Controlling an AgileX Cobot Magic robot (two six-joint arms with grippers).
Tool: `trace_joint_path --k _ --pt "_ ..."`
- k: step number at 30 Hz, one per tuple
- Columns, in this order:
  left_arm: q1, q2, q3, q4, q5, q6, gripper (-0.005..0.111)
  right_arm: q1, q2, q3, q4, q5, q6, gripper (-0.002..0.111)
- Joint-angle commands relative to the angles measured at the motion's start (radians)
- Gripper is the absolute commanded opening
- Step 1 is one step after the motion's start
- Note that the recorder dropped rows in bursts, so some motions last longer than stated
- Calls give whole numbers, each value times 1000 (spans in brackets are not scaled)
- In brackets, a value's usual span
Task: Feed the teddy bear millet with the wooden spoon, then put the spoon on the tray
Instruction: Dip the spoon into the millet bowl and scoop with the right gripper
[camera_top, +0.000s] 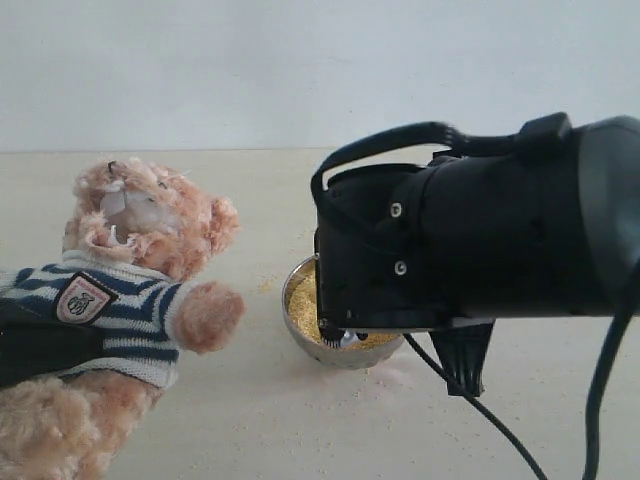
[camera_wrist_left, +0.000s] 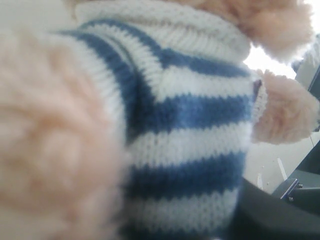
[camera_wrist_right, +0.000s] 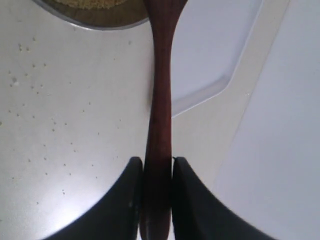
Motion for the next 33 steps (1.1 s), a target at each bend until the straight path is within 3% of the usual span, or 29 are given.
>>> trace_joint_path --k 1,21,33 --pt "1 1 3 -24 12 7 5 7 20 -6 -35 8 -6 0" --pt "1 1 3 -24 12 7 5 0 72 -19 112 -64 70 0" --pt "1 1 3 -24 12 7 5 -90 31 -65 274 -91 101 0"
